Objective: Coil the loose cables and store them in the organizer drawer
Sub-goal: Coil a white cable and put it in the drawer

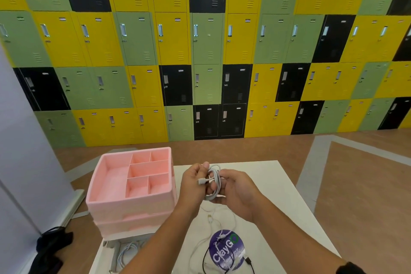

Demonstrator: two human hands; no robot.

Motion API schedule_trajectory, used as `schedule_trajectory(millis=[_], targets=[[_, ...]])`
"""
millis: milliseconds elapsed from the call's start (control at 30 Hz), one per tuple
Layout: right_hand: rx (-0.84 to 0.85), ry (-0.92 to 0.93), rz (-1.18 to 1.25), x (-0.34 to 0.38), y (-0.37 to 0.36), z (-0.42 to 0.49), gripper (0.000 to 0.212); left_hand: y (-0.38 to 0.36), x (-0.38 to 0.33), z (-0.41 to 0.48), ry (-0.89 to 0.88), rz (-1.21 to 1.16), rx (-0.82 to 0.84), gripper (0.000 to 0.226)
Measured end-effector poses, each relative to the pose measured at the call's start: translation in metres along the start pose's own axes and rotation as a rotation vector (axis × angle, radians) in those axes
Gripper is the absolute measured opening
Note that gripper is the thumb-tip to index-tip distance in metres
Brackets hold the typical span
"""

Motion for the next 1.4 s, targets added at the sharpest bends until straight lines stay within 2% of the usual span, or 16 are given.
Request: schedule_trajectory(millis=[67,167,267,433,533,600,667,800,900,967,1067,1200,1400], targets=[[-0.014,0.006,0.01,0.001,-0.001,0.001,0.036,0.001,-0.002,0.003,-0.023,0.016,-0.005,0.044],[-0.098,0.054,-0.108,0.005,0.004,0.004,0.03,-0.004,-0.005,0.003,-0.043,0.044,0.016,0.041],[-0.134,0.065,-0.27,0.008,0.004,0.003,0.008,-0.005,-0.008,0.003,-0.048,0.038,0.023,0.036],[-0.26,0.121,-0.54,0.023,0.019,0.0,0.005,-0.001,-0.002,0.004,0.002,-0.027,-0.003,0.032],[-0.439,0.168,-0.754,0.034,0.025,0.0,0.01,-0.003,-0.002,0.002,0.033,-0.087,-0.003,0.027],[-0.564,0.186,-0.843,0.041,0.028,-0.005,0.019,-0.001,-0.009,0.003,-0.009,-0.032,0.005,0.019],[-0.593,0.171,-0.833,0.044,0.029,-0.007,0.024,-0.001,-0.017,0.003,-0.073,0.064,0.031,0.009],[-0.645,0.14,-0.804,0.041,0.027,-0.009,0.036,0.006,-0.014,0.009,-0.074,0.102,-0.05,0.011],[-0.525,0.111,-0.616,0.027,0.019,-0.007,0.032,0.015,-0.008,0.012,-0.053,0.102,-0.143,0.01],[-0.451,0.065,-0.497,0.02,0.016,-0.009,0.03,0.017,-0.004,0.014,-0.062,0.115,-0.134,0.013],[-0.404,0.016,-0.44,0.017,0.018,-0.011,0.027,0.015,-0.003,0.014,-0.06,0.113,-0.092,0.01],[-0.397,0.004,-0.435,0.018,0.02,-0.013,0.026,0.011,-0.002,0.012,-0.074,0.141,-0.084,0.012],[-0.529,0.165,-0.637,0.028,0.018,-0.011,0.012,0.01,0.002,0.009,-0.096,0.116,-0.154,0.012]])
Point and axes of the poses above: each hand's wrist, its own z-axis towards the middle knuckle, its own y-axis out of the back of the hand, x = y × z, the point moved 9 cm from there along z, towards the middle knuckle, and after that the axes turned 7 degrees about -y, right-handed, at the moved point
